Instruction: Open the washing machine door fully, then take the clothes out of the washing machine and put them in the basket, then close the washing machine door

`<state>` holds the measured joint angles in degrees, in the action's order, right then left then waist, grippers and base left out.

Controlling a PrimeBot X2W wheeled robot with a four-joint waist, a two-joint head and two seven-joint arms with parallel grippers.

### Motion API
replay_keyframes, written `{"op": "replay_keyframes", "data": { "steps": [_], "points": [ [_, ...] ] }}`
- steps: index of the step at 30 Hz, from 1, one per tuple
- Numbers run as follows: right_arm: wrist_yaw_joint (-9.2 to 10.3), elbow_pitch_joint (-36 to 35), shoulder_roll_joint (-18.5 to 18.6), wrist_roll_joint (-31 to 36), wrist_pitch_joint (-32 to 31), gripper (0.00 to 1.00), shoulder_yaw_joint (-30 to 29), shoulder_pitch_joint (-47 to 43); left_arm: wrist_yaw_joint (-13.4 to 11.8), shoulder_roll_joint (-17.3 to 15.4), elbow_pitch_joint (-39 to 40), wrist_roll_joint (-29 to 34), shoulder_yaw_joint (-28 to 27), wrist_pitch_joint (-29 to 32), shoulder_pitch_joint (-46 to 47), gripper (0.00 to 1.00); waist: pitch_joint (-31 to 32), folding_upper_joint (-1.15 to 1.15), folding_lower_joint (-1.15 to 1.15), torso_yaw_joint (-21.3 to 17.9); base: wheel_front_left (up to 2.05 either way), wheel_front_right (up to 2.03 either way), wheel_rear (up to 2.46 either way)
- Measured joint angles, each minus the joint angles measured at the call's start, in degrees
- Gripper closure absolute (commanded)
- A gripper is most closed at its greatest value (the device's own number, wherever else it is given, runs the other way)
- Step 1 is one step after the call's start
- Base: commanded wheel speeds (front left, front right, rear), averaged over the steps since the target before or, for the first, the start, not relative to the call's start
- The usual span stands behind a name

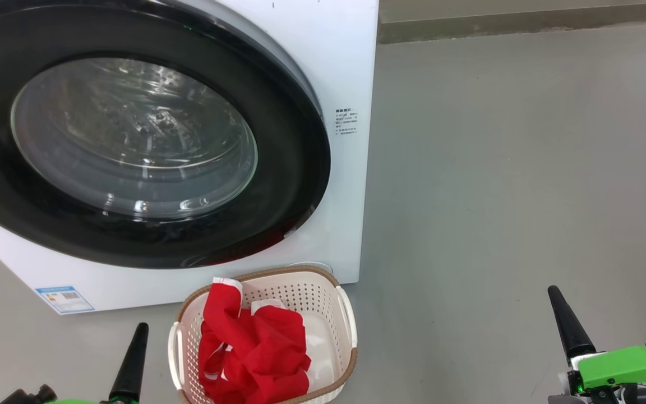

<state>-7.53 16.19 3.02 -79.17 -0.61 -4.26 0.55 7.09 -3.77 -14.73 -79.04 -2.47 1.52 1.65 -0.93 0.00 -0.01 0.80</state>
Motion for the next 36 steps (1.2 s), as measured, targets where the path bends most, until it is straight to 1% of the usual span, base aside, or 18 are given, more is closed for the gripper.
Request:
{"op": "replay_keyframes", "data": {
  "steps": [22,25,36],
  "points": [
    [0.0,-0.47,0.18,-11.61,-3.71,1.0,-1.15,2.25,0.0,0.81,-0.36,-11.74,-1.12,3.58,1.77,1.0,0.67,0.0,0.0,-0.71,0.0,0.0,0.0],
    [0.0,-0.51,0.22,-14.03,-4.22,1.0,-1.45,2.78,0.0,0.99,-0.42,-12.95,-1.24,4.02,2.21,1.0,0.76,0.0,0.0,-0.8,0.0,0.0,0.0],
    [0.01,-0.54,0.21,-14.03,-4.35,1.0,-1.77,3.15,0.0,1.0,-0.46,-12.95,-1.4,4.03,2.22,1.0,0.75,0.0,0.0,-0.8,0.0,0.0,0.0]
  ]
}}
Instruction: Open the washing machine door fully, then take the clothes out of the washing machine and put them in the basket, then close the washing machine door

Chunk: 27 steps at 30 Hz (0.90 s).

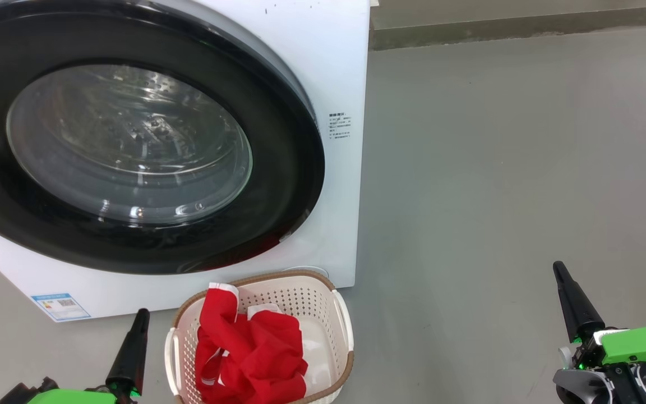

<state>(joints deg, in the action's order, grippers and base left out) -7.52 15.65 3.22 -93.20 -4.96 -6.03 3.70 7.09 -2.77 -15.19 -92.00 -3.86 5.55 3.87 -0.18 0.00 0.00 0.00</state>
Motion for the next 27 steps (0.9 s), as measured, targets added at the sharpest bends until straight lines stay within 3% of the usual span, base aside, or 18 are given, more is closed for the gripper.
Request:
{"op": "replay_keyframes", "data": {
  "steps": [27],
  "points": [
    [0.0,0.0,-0.08,0.07,-0.44,1.0,-0.43,0.01,0.0,0.03,0.0,0.0,-0.2,0.26,0.0,1.0,0.0,0.0,0.0,0.0,0.0,0.0,0.0]
  ]
}}
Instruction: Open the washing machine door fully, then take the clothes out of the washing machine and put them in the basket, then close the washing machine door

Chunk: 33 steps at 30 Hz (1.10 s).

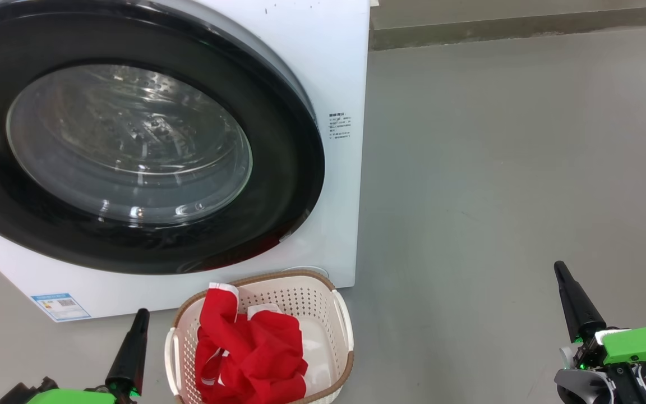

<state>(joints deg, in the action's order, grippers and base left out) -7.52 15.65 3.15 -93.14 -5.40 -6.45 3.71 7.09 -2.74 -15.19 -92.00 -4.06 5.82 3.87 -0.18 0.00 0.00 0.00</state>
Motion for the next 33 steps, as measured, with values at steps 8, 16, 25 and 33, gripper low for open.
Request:
{"op": "replay_keyframes", "data": {
  "steps": [8,16,25,33],
  "points": [
    [0.0,0.0,-0.08,0.02,0.0,1.0,-0.1,0.0,0.0,0.02,-0.01,0.0,-0.05,0.15,0.0,1.0,0.0,0.0,0.0,0.0,0.0,0.0,0.0],
    [0.0,0.0,-0.11,0.03,-0.15,1.0,-0.2,0.0,0.0,0.09,-0.01,0.0,-0.1,0.15,0.01,1.0,0.0,0.0,0.0,0.0,0.0,0.0,0.0],
    [0.0,0.0,-0.15,0.04,-0.16,1.0,-0.25,0.0,0.0,0.18,-0.01,0.0,-0.13,0.15,0.01,1.0,0.0,0.0,0.0,0.0,0.0,0.0,0.0],
    [0.0,0.0,-0.19,0.23,-0.16,1.0,-0.33,0.0,0.0,0.19,-0.01,0.0,-0.16,0.16,0.01,1.0,0.0,0.0,0.0,0.0,0.0,0.0,0.0]
  ]
}}
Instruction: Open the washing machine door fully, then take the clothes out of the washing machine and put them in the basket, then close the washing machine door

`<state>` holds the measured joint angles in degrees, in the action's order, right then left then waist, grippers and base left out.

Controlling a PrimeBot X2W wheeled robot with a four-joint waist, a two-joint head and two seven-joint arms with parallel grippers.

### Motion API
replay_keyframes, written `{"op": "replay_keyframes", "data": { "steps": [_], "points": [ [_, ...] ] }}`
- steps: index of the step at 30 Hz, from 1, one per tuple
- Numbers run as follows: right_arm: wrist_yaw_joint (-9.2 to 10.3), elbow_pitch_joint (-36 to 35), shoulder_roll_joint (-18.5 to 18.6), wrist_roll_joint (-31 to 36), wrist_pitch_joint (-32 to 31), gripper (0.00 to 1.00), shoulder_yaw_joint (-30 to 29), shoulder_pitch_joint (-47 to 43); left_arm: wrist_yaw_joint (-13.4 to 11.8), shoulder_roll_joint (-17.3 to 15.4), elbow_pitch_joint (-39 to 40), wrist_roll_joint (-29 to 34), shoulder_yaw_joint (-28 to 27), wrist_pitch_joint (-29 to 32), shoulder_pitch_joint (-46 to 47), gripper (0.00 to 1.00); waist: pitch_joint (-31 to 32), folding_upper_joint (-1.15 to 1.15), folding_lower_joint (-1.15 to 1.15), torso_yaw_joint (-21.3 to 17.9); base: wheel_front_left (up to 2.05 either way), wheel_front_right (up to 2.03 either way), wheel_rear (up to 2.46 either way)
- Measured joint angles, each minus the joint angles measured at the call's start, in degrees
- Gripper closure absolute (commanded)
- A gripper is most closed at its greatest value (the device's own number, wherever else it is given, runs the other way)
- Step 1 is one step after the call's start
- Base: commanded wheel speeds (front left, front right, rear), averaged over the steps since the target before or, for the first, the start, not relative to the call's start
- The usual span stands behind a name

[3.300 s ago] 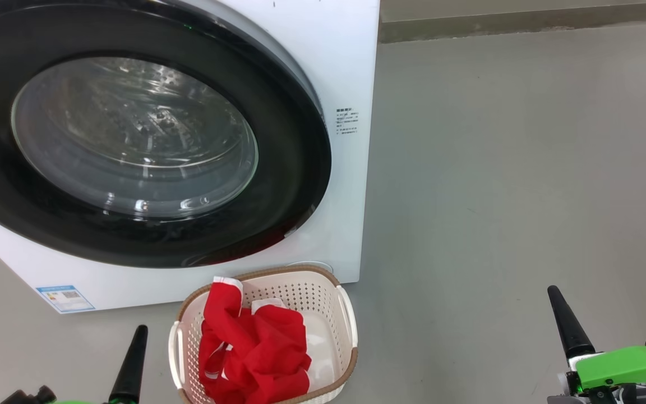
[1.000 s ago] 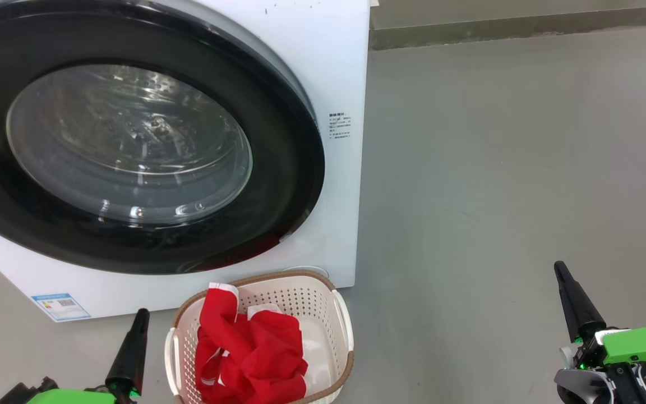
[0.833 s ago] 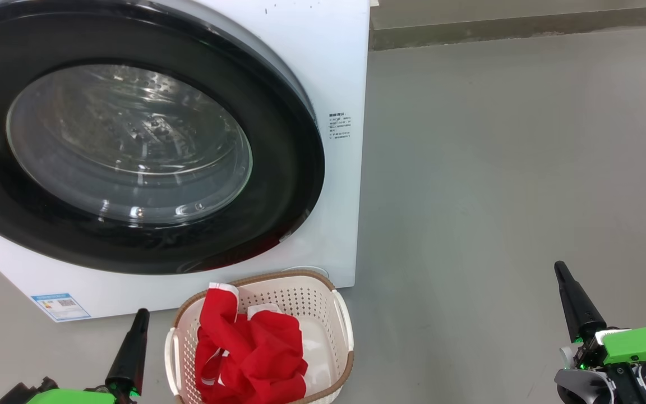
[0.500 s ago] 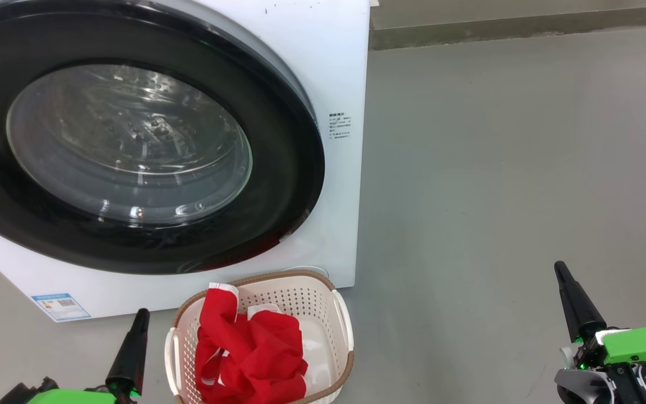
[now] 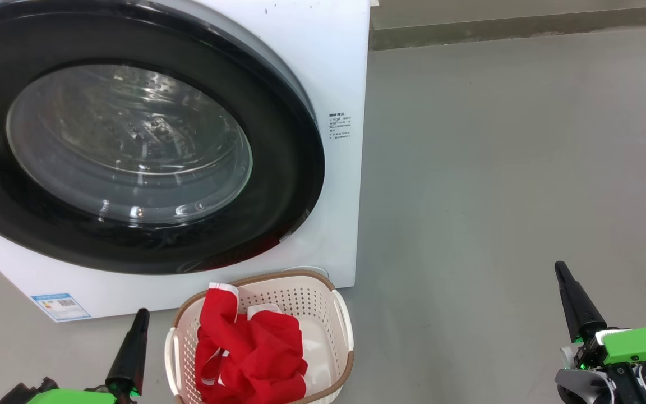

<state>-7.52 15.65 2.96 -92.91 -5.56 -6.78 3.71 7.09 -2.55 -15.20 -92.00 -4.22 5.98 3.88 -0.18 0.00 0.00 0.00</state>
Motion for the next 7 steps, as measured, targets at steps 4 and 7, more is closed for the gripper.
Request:
{"op": "replay_keyframes", "data": {
  "steps": [4,7],
  "points": [
    [0.0,0.0,-0.02,0.04,-0.01,1.0,-0.02,0.0,0.0,0.01,0.0,0.01,-0.02,0.01,0.0,1.0,0.0,0.0,0.0,0.0,0.0,0.0,0.0],
    [0.0,0.0,-0.03,0.05,-0.01,1.0,-0.05,0.0,0.0,0.01,0.0,0.01,-0.03,0.07,0.0,1.0,0.0,0.0,0.0,0.0,0.0,0.0,0.0]
  ]
}}
